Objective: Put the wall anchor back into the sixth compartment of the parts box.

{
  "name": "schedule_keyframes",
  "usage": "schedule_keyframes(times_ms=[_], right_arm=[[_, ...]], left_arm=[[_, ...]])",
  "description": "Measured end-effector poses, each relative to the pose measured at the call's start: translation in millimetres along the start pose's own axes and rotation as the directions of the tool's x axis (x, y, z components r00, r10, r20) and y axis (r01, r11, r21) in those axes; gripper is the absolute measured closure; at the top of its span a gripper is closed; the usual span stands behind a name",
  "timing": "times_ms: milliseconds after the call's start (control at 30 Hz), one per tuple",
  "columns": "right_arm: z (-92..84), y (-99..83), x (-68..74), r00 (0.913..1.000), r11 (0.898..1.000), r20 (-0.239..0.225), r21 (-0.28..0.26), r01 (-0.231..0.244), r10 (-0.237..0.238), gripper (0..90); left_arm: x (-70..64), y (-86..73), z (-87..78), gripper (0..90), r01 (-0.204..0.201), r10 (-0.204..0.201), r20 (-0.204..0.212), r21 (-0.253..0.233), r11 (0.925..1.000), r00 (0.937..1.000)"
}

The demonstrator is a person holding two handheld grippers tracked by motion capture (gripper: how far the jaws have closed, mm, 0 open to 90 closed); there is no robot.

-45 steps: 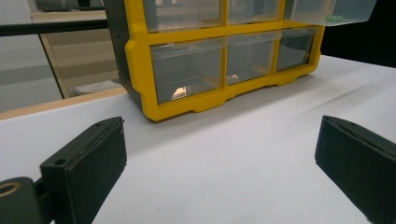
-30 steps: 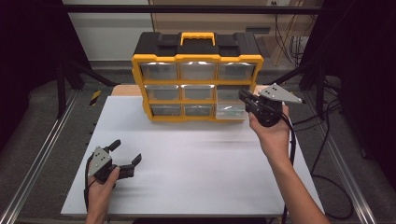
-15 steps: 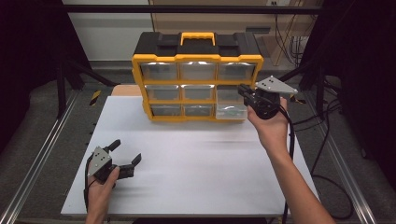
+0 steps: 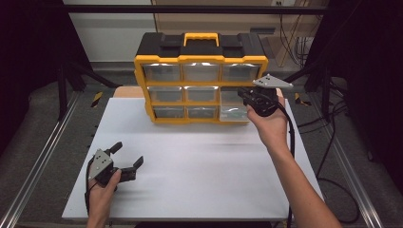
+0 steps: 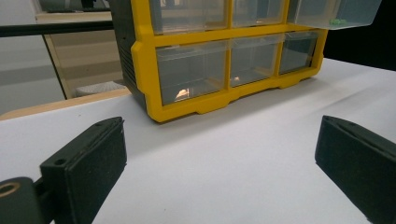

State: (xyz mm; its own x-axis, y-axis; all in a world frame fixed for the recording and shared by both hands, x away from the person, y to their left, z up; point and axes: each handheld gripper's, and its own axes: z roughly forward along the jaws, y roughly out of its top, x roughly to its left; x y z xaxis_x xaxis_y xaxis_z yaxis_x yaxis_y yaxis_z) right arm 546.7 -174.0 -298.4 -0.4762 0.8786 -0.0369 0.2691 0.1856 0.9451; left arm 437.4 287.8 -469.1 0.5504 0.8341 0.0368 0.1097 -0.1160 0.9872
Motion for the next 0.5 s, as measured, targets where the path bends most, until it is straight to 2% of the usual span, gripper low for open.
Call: schedule_keyframes(times_ms=[200, 500], right_arm=[[5.9, -2.9, -3.3, 0.9999, 0.999, -0.007, 0.034, -0.011, 0.011, 84.4], [10.9, -5.9, -3.3, 1.0000, 0.997, -0.005, 0.073, 0.008, -0.008, 84.5]], left_arm=[[0.4, 0.0, -0.1, 2.0, 0.001, -0.001, 0.000, -0.001, 1.0000, 1.0000], [0.7, 0.0, -0.4, 2.0, 0.002, -0.002, -0.001, -0.001, 1.0000, 1.0000]])
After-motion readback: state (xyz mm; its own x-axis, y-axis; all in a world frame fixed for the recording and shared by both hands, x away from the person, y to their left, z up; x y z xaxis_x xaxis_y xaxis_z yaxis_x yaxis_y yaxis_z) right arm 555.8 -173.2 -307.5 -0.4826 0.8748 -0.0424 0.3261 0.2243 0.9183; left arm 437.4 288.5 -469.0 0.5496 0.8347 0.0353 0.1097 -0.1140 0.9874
